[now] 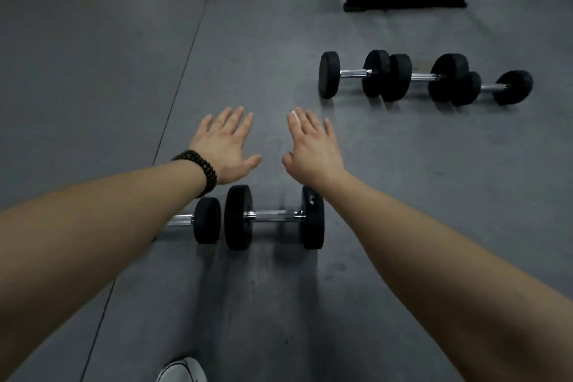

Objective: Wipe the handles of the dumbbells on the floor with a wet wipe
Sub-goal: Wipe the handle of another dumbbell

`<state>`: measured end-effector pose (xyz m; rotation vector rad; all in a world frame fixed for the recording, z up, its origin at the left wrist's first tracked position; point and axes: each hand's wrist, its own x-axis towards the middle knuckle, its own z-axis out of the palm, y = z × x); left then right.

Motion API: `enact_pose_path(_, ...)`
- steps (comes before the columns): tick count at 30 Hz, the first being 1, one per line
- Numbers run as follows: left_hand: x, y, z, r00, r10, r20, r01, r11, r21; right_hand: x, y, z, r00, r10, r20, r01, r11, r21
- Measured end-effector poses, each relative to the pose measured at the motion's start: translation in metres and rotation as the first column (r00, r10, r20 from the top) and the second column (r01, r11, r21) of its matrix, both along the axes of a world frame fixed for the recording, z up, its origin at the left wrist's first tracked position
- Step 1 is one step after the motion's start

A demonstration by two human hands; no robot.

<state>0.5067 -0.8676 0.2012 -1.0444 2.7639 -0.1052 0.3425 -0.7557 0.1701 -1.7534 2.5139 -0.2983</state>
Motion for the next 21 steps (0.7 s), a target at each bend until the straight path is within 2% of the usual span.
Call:
enact_pose_path(6, 0.037, 0.038, -0.106, 0.963, 0.141, -0.231, -0.096, 0.976, 0.194, 0.052, 0.017, -0.08, 0.999, 0.034, 0.042, -0.035, 0.999, 0.024)
enact_pose_path(10, 0.071, 0.036, -0.147, 0.996, 0.023, -0.089, 0.002, 0.963, 0.27, 0.082, 0.045, -0.126, 0.989, 0.02, 0.145, -0.031, 0.997, 0.074)
enact_pose_path(12, 0.076, 0.032, -0.153, 0.998, -0.047, -0.043, 0.057, 0.964, 0.26, 0.095, 0.054, -0.145, 0.986, 0.005, 0.165, -0.026, 0.992, 0.124)
enact_pose_path(18, 0.074, 0.034, -0.164, 0.996, -0.064, -0.058, 0.073, 0.984, 0.165, 0.129, 0.048, -0.175, 0.967, -0.079, 0.243, 0.027, 0.977, 0.21)
enact_pose_path(21, 0.076, 0.035, -0.165, 0.994, -0.036, -0.105, 0.053, 0.985, 0.165, 0.143, 0.033, -0.174, 0.968, 0.022, 0.249, -0.077, 0.974, 0.215)
